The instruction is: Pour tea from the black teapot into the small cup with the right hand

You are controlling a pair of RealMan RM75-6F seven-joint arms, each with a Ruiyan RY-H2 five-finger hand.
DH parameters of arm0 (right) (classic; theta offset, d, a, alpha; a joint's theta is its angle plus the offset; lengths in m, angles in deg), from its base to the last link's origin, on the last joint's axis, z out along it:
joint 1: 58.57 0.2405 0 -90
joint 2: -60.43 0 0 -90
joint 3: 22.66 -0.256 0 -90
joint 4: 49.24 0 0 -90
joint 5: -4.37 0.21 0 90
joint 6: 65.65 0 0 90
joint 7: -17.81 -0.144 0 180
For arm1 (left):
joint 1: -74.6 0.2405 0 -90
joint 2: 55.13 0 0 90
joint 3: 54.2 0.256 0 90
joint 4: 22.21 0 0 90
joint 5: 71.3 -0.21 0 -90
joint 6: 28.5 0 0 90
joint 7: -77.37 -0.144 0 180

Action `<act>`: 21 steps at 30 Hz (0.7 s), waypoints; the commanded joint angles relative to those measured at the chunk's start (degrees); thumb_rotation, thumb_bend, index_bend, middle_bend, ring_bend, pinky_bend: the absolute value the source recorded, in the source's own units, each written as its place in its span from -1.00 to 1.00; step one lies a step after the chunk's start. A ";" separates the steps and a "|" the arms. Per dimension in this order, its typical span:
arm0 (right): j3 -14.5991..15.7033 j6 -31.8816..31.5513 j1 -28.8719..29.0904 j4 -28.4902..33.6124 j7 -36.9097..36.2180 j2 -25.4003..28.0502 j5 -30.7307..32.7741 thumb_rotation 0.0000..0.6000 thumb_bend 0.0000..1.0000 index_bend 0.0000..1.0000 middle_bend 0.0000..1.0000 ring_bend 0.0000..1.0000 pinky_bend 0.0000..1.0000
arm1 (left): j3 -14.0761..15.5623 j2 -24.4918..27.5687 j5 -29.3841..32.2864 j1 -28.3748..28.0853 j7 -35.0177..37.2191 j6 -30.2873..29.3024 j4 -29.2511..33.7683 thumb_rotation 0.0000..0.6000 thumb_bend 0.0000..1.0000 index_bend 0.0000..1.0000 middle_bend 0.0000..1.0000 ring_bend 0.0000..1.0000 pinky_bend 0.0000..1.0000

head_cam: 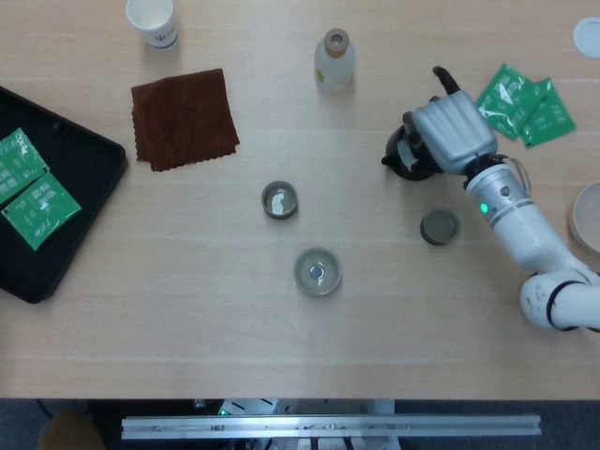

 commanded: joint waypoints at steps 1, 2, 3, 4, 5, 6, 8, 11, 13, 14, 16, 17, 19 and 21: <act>-0.08 -0.09 0.18 0.89 0.15 0.53 0.14 0.02 -0.04 -0.10 -0.04 -0.25 -0.90 | 0.02 0.01 -0.02 0.01 0.02 0.00 -0.01 1.00 -0.41 -0.51 -0.51 -0.66 -0.84; -0.08 -0.20 0.17 1.15 0.09 0.65 0.07 0.02 -0.05 -0.17 -0.11 -0.31 -0.91 | 0.03 -0.01 -0.05 0.01 0.01 0.01 -0.03 1.00 -0.41 -0.51 -0.51 -0.66 -0.83; -0.08 -0.25 0.17 1.38 -0.02 0.77 -0.01 0.02 -0.05 -0.22 -0.15 -0.35 -0.91 | 0.04 -0.02 -0.07 0.00 0.00 0.03 -0.04 1.00 -0.41 -0.51 -0.51 -0.66 -0.83; -0.07 -0.27 0.16 1.69 -0.21 0.93 -0.05 0.02 -0.05 -0.27 -0.20 -0.40 -0.91 | 0.04 -0.03 -0.10 -0.03 0.01 0.05 -0.05 1.00 -0.41 -0.51 -0.51 -0.66 -0.83; -0.05 -0.34 0.14 1.91 -0.33 1.04 -0.15 0.02 -0.05 -0.33 -0.25 -0.45 -0.92 | 0.03 -0.03 -0.12 -0.06 -0.01 0.07 -0.04 1.00 -0.41 -0.51 -0.51 -0.66 -0.83; -0.03 -0.43 0.13 2.11 -0.41 1.14 -0.26 0.03 -0.05 -0.38 -0.29 -0.49 -0.92 | 0.02 -0.01 -0.14 -0.09 -0.04 0.10 0.00 1.00 -0.41 -0.51 -0.51 -0.66 -0.83; 0.02 -0.92 0.00 2.87 -0.60 1.49 -0.67 0.03 -0.05 -0.46 -0.36 -0.56 -0.92 | -0.01 0.06 -0.17 -0.12 -0.02 0.11 0.10 1.00 -0.41 -0.51 -0.51 -0.66 -0.83; 0.14 -2.36 -0.26 4.24 -0.38 2.38 -1.86 0.02 -0.05 -0.54 -0.45 -0.66 -0.93 | -0.05 0.17 -0.22 -0.10 0.05 -0.04 0.12 1.00 -0.41 -0.51 -0.51 -0.66 -0.84; 0.12 -4.06 -0.69 5.51 -0.14 3.31 -2.96 0.03 -0.05 -0.56 -0.48 -0.69 -0.94 | -0.10 0.21 -0.34 -0.09 0.13 -0.22 0.08 1.00 -0.41 -0.51 -0.51 -0.66 -0.83; 0.03 -5.06 -1.04 6.15 -0.20 3.74 -3.38 0.03 -0.05 -0.56 -0.48 -0.70 -0.94 | -0.13 0.22 -0.40 -0.09 0.19 -0.29 0.06 1.00 -0.41 -0.51 -0.51 -0.66 -0.83; -0.08 -7.79 -2.24 7.70 -0.72 4.98 -4.68 0.16 -0.05 -0.56 -0.48 -0.70 -0.94 | -0.28 0.18 -0.52 -0.12 0.36 -0.58 -0.06 1.00 -0.41 -0.51 -0.51 -0.66 -0.83; -0.12 -9.18 -2.95 8.37 -1.12 5.59 -5.30 0.35 -0.06 -0.56 -0.48 -0.70 -0.94 | -0.37 0.12 -0.60 -0.12 0.45 -0.78 -0.17 1.00 -0.41 -0.51 -0.51 -0.66 -0.83; 0.14 -12.41 -4.78 10.10 -1.37 7.22 -6.49 0.74 -0.06 -0.56 -0.46 -0.70 -0.94 | -0.52 -0.05 -0.74 -0.14 0.69 -1.09 -0.53 1.00 -0.41 -0.51 -0.51 -0.66 -0.83; 0.60 -15.18 -6.45 12.00 -0.99 8.98 -7.45 0.93 -0.06 -0.56 -0.40 -0.70 -0.94 | -0.61 -0.14 -0.88 -0.25 0.81 -1.15 -0.86 1.00 -0.41 -0.51 -0.50 -0.66 -0.84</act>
